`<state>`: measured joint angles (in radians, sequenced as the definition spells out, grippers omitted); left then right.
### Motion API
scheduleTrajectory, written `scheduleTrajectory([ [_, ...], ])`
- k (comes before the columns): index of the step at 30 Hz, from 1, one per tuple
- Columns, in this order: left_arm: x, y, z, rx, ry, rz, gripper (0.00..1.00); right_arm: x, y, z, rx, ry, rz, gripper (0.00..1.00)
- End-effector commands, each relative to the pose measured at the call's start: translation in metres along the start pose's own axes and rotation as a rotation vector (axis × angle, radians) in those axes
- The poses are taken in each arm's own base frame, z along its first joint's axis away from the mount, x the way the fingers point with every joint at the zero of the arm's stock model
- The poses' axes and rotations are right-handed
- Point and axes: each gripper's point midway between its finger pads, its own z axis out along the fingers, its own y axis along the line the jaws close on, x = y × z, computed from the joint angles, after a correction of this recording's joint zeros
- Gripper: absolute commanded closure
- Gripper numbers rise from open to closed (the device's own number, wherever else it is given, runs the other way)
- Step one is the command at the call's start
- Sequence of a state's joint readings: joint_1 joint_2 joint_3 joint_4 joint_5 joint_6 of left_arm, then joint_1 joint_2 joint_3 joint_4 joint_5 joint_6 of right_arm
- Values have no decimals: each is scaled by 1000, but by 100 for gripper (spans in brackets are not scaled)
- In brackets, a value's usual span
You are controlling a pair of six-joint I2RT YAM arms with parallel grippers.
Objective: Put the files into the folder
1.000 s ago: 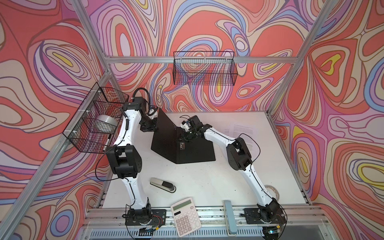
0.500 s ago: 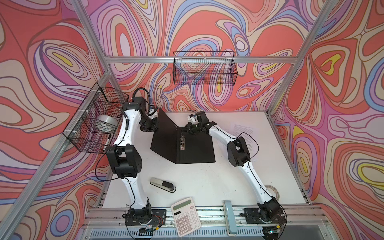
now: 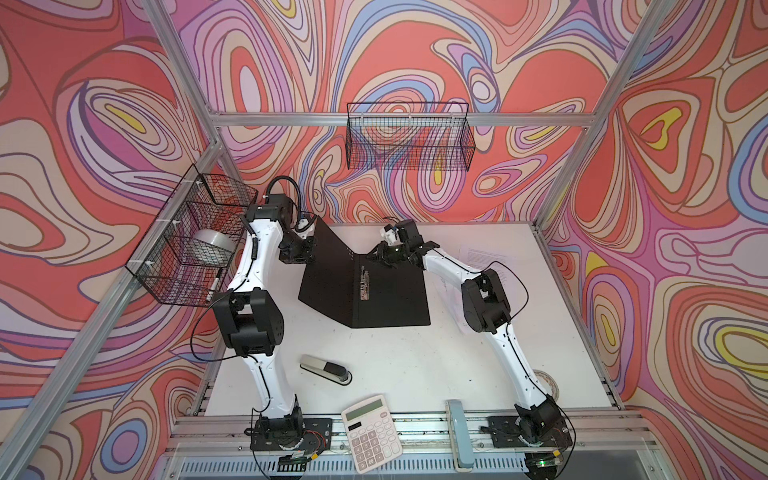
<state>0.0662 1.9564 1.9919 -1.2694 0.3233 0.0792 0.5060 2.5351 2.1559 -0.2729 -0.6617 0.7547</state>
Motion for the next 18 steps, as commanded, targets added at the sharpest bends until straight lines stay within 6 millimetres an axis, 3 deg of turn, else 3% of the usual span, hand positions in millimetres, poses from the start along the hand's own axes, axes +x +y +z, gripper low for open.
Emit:
scheduleTrajectory([
  [1,8,11,-5,-68,15,38,85,-6,26,-37,56,-64,-86,68],
  [4,9,12,-6,-77,12,42,70,10,17,-52,122,-43,-84,66],
  [8,12,15,-3,-92,11,43,63,34,-1,-67,196,-21,-66,65],
  [11,14,20,0,-116,18,39,45,50,-15,-78,252,-15,-56,64],
  [14,12,27,-2,-162,4,36,27,61,-24,-86,289,-7,-48,63],
  [18,5,36,-16,-233,-44,46,14,64,-31,-97,343,-24,-45,57],
])
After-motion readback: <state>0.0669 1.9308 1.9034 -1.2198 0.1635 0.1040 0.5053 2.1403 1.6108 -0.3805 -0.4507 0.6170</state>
